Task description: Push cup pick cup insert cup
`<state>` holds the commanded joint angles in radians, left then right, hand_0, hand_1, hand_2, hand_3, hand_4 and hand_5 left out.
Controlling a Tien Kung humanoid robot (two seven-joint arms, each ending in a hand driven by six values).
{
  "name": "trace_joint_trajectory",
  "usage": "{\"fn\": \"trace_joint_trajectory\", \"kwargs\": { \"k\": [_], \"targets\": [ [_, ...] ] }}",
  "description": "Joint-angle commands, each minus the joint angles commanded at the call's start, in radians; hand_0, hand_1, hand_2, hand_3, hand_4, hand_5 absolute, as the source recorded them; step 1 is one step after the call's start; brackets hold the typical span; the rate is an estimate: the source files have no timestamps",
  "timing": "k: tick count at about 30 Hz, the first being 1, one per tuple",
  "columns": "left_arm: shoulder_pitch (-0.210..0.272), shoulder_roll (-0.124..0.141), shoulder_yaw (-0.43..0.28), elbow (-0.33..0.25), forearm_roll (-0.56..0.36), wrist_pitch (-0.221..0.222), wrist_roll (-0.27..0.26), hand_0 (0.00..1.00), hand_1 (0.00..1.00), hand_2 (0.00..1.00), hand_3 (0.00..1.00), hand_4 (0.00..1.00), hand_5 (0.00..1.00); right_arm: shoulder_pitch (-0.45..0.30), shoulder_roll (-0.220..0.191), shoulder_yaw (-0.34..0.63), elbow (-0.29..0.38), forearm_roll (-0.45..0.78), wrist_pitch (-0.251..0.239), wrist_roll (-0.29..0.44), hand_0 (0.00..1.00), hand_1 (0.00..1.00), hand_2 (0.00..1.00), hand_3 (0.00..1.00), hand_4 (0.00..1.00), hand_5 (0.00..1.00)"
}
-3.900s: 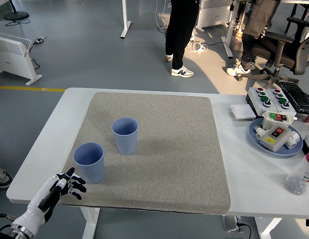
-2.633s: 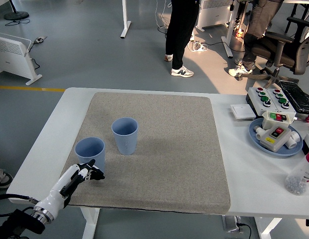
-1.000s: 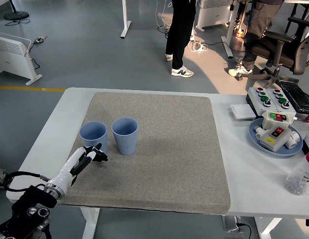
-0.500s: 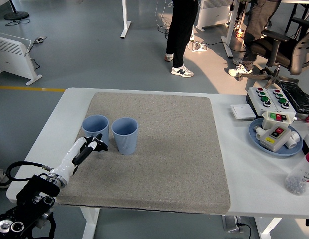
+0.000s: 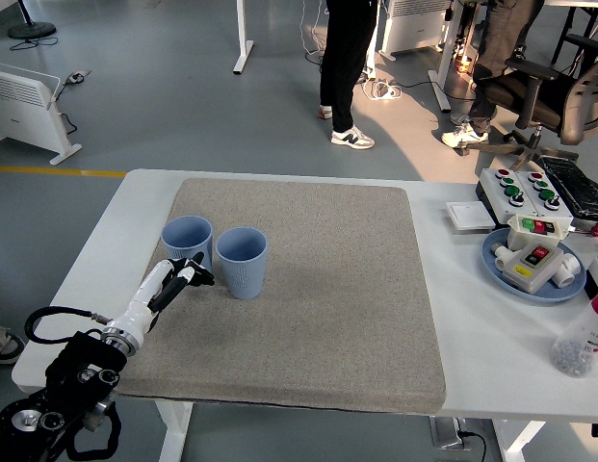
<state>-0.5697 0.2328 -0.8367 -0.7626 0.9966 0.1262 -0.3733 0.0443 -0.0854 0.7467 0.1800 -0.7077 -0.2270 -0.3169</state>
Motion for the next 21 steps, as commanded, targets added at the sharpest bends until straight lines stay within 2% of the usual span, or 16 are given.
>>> {"fn": "trace_joint_trajectory", "kwargs": {
  "k": [15, 19, 21],
  "targets": [
    [-0.051, -0.019, 0.078, 0.097, -0.088, 0.017, -0.033, 0.675, 0.578, 0.486, 0.438, 0.592, 0.998, 0.003, 0.0, -0.004, 0.002, 0.004, -0.001, -0.002, 0.529, 0.509, 0.567, 0.563, 0.116, 0.844],
    [-0.044, -0.014, 0.066, 0.08, -0.074, 0.028, -0.037, 0.683, 0.579, 0.486, 0.44, 0.589, 0.998, 0.004, -0.002, -0.011, 0.002, 0.012, -0.002, -0.002, 0.529, 0.509, 0.567, 0.563, 0.116, 0.843],
    [-0.017, 0.002, 0.027, 0.028, -0.03, 0.029, -0.026, 0.683, 0.579, 0.486, 0.44, 0.589, 0.998, 0.005, -0.003, -0.017, 0.002, 0.019, -0.002, -0.001, 0.529, 0.509, 0.567, 0.563, 0.116, 0.843]
  ]
}}
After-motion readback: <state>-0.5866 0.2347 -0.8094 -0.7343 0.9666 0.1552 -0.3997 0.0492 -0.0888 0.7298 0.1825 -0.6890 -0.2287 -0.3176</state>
